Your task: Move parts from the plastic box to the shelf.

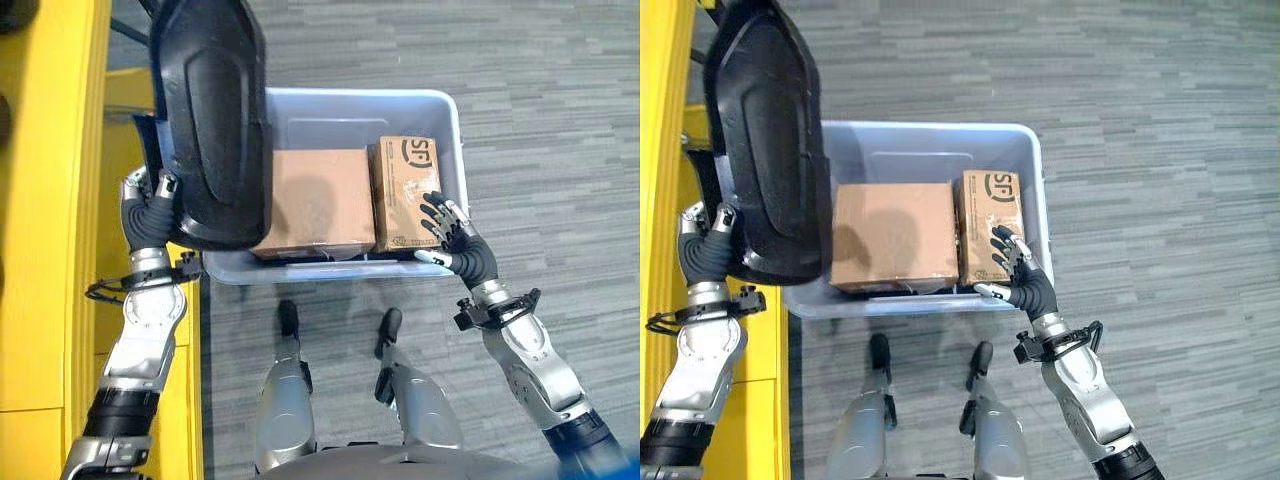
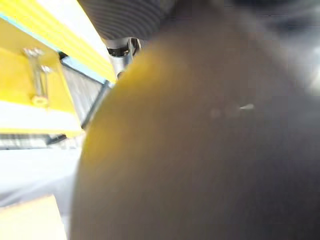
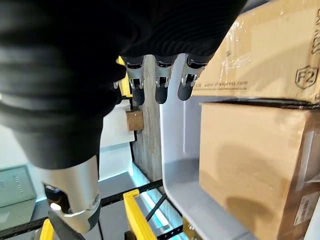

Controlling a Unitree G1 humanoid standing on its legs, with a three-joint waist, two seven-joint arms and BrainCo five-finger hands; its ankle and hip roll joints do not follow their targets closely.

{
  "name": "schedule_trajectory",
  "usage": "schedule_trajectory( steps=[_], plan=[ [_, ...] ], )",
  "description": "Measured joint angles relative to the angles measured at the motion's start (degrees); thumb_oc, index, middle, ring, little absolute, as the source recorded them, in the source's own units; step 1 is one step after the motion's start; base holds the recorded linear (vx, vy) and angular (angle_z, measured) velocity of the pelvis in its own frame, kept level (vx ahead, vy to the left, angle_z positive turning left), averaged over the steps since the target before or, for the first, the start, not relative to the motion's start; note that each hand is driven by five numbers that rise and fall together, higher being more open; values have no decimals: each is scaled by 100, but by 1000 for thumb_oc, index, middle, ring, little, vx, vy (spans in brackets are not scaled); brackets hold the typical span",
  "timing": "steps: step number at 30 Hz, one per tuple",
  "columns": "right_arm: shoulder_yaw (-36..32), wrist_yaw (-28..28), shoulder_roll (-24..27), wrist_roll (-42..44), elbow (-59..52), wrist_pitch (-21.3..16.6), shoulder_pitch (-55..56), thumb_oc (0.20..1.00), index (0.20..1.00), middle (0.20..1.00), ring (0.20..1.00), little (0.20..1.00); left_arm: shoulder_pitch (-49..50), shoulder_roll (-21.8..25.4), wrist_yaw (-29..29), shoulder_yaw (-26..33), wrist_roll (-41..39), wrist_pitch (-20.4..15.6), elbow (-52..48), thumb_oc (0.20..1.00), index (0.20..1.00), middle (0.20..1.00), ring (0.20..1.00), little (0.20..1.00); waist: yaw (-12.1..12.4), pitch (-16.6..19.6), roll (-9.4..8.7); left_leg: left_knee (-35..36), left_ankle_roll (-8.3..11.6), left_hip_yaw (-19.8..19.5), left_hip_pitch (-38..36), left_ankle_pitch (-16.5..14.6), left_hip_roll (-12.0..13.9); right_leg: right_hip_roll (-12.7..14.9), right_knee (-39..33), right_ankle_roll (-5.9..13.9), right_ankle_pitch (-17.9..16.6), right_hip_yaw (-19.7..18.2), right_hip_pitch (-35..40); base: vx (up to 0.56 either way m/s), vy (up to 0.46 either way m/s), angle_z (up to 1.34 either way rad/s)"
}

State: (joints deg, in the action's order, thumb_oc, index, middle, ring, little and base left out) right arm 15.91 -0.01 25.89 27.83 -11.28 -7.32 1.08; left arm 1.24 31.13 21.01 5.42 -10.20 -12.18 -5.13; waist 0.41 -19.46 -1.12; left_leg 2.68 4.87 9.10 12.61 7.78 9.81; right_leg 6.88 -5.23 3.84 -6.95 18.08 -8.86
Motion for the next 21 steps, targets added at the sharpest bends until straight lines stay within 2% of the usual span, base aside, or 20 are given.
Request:
schedule_trajectory(
  steps=[2,8,11,12,15,16,17,18,19,20,21],
  plan=[
    [-62,37,4,-5,22,17,118,1000,1000,1000,1000,1000,249,-129,-177,3,-129,-2,-24,200,200,200,200,200,17,85,138,48,-1,-13,-176,-2,-8,6,4,12,33,15,162,-8,-130,4],
    [-208,124,85,-151,222,112,312,1000,1000,1000,1000,1000,1022,-181,-790,-179,-449,15,-182,200,200,200,200,200,8,263,405,114,12,-127,-572,-33,38,-26,149,11,236,133,552,-26,-143,9],
    [-193,160,133,-219,238,138,321,1000,1000,1000,1000,1000,1236,-368,-1008,-241,-672,64,-260,200,200,200,200,200,6,327,412,48,0,-160,-663,-61,128,-55,468,-31,432,160,548,-107,-293,4],
    [-134,160,167,-223,246,139,275,1000,1000,1000,1000,1000,1370,-467,-1083,-270,-769,63,-274,200,200,200,200,200,57,348,403,-41,66,-171,-672,-57,196,-133,599,-78,513,165,544,-126,-275,1],
    [-70,161,173,-226,272,129,101,1000,1000,1000,1000,1000,1443,-614,-1224,-396,-989,79,-267,200,200,200,200,200,90,366,382,-141,104,-354,-660,-79,358,-284,674,-192,635,304,641,-151,-221,17],
    [-59,134,205,-235,284,121,61,1000,1000,1000,1000,1000,1529,-617,-1242,-489,-1064,96,-258,200,200,200,200,200,228,373,447,-120,134,-481,-636,-32,447,-427,783,-256,708,417,631,-89,-167,31],
    [-65,117,214,-244,294,120,71,1000,1000,1000,1000,1000,1488,-625,-1245,-549,-1074,115,-256,200,200,200,200,200,236,394,477,-81,123,-534,-609,-21,492,-443,819,-296,769,480,635,-103,-175,50],
    [-55,76,242,-297,334,120,68,1000,1000,1000,1000,1000,1509,-650,-1248,-659,-1131,157,-246,200,200,200,200,200,308,410,541,-69,45,-704,-488,-61,531,-501,1022,-362,905,608,572,-116,-198,67],
    [-49,51,245,-348,334,123,104,1000,1000,1000,1000,1000,1440,-701,-1264,-685,-1130,192,-251,200,200,200,200,200,343,481,513,-94,26,-837,-350,-314,530,-453,1263,-473,1115,596,399,-124,-119,81],
    [-26,39,213,-394,351,121,109,1000,1000,1000,1000,1000,1444,-690,-1312,-680,-1137,197,-232,200,200,200,200,200,382,533,400,-149,13,-800,-269,-682,473,-342,1372,-561,1233,690,268,-129,-133,79],
    [-2,28,200,-422,386,122,94,1000,1000,1000,1000,1000,1389,-653,-1354,-669,-1172,206,-154,200,200,200,200,200,437,529,195,-681,-214,-819,-38,-830,249,-124,1354,-620,1222,785,207,-100,-91,63]
  ],
)
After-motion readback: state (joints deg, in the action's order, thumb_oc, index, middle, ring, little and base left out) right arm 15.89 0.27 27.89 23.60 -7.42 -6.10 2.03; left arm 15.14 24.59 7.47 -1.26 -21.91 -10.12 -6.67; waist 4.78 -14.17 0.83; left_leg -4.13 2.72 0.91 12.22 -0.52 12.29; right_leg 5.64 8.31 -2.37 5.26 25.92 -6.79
